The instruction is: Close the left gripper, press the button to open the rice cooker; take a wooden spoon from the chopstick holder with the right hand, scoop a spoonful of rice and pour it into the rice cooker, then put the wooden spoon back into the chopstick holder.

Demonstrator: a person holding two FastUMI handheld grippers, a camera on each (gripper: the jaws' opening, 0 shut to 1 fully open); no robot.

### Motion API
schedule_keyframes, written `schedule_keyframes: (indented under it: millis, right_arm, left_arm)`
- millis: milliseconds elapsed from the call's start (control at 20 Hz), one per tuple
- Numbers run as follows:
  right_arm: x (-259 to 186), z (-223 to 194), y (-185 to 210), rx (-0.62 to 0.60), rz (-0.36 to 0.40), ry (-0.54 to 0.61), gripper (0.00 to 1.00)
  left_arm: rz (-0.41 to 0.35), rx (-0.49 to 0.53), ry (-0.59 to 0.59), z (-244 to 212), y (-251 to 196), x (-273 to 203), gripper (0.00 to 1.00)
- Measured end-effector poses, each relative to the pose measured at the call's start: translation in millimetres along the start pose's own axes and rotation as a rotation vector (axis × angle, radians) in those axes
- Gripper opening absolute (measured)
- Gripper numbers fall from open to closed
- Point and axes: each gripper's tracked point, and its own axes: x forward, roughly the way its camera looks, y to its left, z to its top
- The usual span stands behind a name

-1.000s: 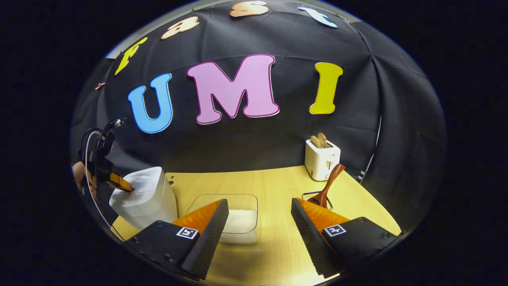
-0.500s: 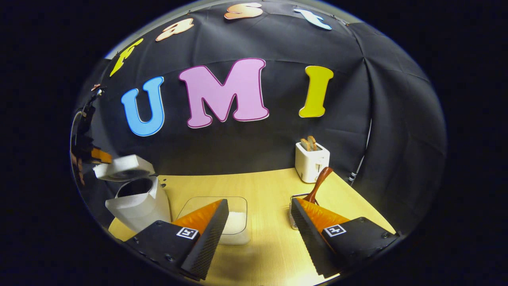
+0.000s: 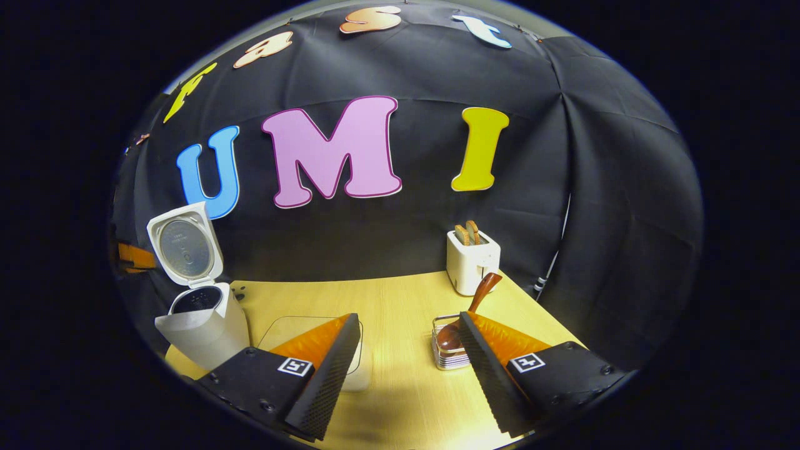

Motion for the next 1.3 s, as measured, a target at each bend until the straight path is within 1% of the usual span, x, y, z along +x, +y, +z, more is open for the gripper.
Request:
schedule_keyframes:
  millis: [100,200,300,350,400,500,650,750,900,1100,1300]
  right_arm:
    - [7,3,-9,-0.012,0.006,-0.003,0.98]
    - [16,4,-20,-0.012,0.011,-0.008,0.98]
    - [25,6,-33,-0.016,0.002,-0.012,0.98]
    - [31,9,-41,-0.017,-0.008,-0.021,0.98]
    - [38,12,-52,-0.014,-0.019,-0.029,0.98]
    - [51,13,-66,-0.006,-0.036,-0.029,0.98]
    - [74,8,-85,-0.005,-0.052,-0.005,0.98]
    - [90,-5,-97,0.010,-0.080,0.044,0.98]
    - [113,-19,-108,0.041,-0.087,0.085,0.99]
    - [149,-44,-114,0.057,-0.065,0.149,0.98]
    - [184,-76,-117,0.147,-0.068,0.215,0.98]
  left_arm:
    - [-0.035,0.006,0.007,-16,-22,-6,0.05]
    - [-0.079,0.011,-0.013,-27,-44,-13,0.05]
    - [-0.123,0.034,-0.037,-35,-64,-21,0.08]
    - [-0.149,0.047,-0.034,-42,-74,-24,0.12]
    - [-0.176,0.055,-0.028,-48,-84,-28,0.14]
    - [-0.212,0.057,-0.026,-56,-97,-33,0.21]
    - [-0.244,0.086,-0.007,-71,-110,-38,0.62]
    - [-0.258,0.115,0.031,-86,-112,-43,0.89]
    - [-0.254,0.131,0.073,-97,-112,-38,0.94]
    - [-0.230,0.133,0.097,-101,-111,-34,0.94]
    - [-0.212,0.143,0.127,-107,-109,-24,0.94]
